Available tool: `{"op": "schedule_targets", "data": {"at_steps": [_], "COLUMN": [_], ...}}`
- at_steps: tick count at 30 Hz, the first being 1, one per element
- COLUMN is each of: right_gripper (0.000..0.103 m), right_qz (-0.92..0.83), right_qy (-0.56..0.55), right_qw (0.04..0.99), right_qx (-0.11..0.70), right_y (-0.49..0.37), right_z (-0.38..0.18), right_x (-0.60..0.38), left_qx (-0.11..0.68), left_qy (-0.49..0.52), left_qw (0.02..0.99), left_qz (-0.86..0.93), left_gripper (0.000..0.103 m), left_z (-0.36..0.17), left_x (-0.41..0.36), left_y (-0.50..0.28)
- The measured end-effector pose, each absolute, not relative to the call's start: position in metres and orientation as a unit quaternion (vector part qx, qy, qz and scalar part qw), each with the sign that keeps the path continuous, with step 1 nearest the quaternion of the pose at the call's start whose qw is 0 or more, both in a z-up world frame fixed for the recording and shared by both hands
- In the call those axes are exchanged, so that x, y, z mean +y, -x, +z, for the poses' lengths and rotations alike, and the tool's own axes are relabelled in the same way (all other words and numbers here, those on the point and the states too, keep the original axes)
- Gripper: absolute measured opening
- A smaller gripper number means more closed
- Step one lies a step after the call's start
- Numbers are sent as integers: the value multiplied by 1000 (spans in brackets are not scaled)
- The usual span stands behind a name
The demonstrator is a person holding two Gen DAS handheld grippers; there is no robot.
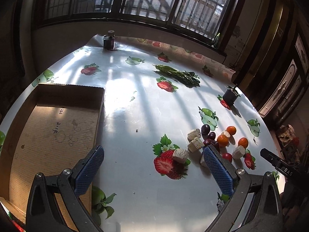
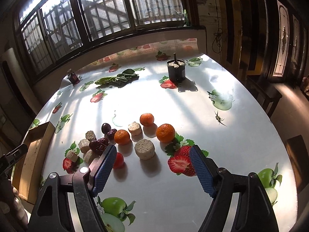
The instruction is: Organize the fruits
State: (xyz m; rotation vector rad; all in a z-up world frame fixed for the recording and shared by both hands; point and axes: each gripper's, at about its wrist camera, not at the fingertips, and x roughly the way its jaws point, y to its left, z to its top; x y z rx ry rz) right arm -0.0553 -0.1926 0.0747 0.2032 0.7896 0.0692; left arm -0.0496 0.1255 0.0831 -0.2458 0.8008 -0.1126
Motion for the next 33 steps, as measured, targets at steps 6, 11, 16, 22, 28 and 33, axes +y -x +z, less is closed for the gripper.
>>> {"op": "schedule_targets", "data": {"at_steps": [6,11,16,22,28,33], "right_gripper": [72,70,70,67,50,38], "right_qz": [41,49,53,39,26,26], "right_qy": [-161,-163,-132,-114,-89,-90], "right_qw": [902,895,888,880,889,891], "right_qx": [399,413,437,460,449,444], "right_y": [46,37,20,1,-2,2], "right_z": [55,48,36,13,12,14], "right_x": [-213,-213,-192,-178,-169,-166], "left_qx": [422,462,462,459,444,444], "left_qy": [99,121,98,73,59,57], "left_qw": [896,870,873,875,882,880], "left_qz": [-99,-122,-122,-133,-145,-159], "left_gripper": [81,69,68,53,42,27], "left_z": [62,33,22,13,12,12], "left_x": [100,92,86,75,64,59], "left_y": [23,8,5,5,9,14]}}
